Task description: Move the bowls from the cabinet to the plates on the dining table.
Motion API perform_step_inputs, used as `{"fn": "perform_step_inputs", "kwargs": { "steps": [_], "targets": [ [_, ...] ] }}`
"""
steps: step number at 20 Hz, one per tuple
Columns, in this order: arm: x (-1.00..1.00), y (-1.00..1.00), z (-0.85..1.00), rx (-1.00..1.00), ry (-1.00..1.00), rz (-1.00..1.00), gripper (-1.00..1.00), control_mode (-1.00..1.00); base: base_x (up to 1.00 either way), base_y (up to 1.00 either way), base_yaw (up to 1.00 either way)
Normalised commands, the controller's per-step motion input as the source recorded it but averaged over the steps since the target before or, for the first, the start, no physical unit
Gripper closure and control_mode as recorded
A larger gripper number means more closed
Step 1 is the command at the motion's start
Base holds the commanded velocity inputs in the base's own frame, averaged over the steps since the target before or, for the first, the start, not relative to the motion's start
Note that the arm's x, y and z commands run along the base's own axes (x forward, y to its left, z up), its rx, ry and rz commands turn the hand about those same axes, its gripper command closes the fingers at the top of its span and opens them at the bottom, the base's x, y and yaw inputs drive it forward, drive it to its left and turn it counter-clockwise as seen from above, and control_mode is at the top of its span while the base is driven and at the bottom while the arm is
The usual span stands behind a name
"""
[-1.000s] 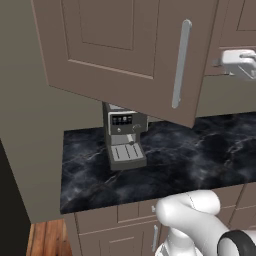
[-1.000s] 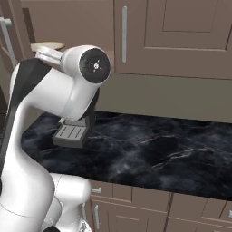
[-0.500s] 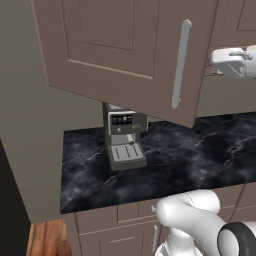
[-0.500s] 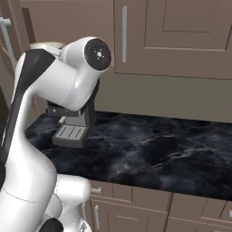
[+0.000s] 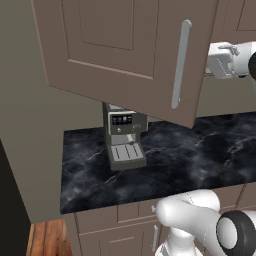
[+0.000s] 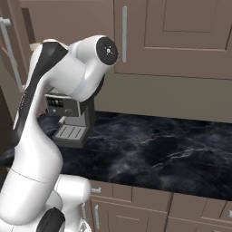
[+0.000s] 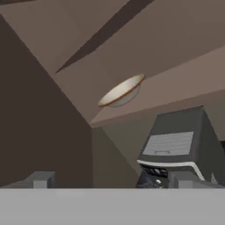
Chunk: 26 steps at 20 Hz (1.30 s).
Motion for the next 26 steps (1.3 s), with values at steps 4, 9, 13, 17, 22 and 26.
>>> {"fn": "perform_step_inputs", "kwargs": {
  "steps": [4, 9, 13, 17, 22, 26],
  "targets": [
    [0.24, 0.21, -0.16, 0.06, 0.07, 0.07, -1.00, -1.00, 0.00, 0.00, 0.00],
    [0.29, 0.22, -0.17, 0.00, 0.05, 0.07, -1.00, -1.00, 0.00, 0.00, 0.00],
    [0.55, 0.00, -0.14, 0.03, 0.09, 0.05, -1.00, -1.00, 0.00, 0.00, 0.00],
    [0.13, 0.17, -0.04, 0.06, 0.08, 0.10, -1.00, -1.00, 0.00, 0.00, 0.00],
    [-0.20, 0.31, 0.03, 0.01, 0.03, 0.12, -1.00, -1.00, 0.00, 0.00, 0.00],
    [-0.30, 0.29, 0.07, 0.00, 0.01, 0.11, -1.00, -1.00, 0.00, 0.00, 0.00]
  ]
}}
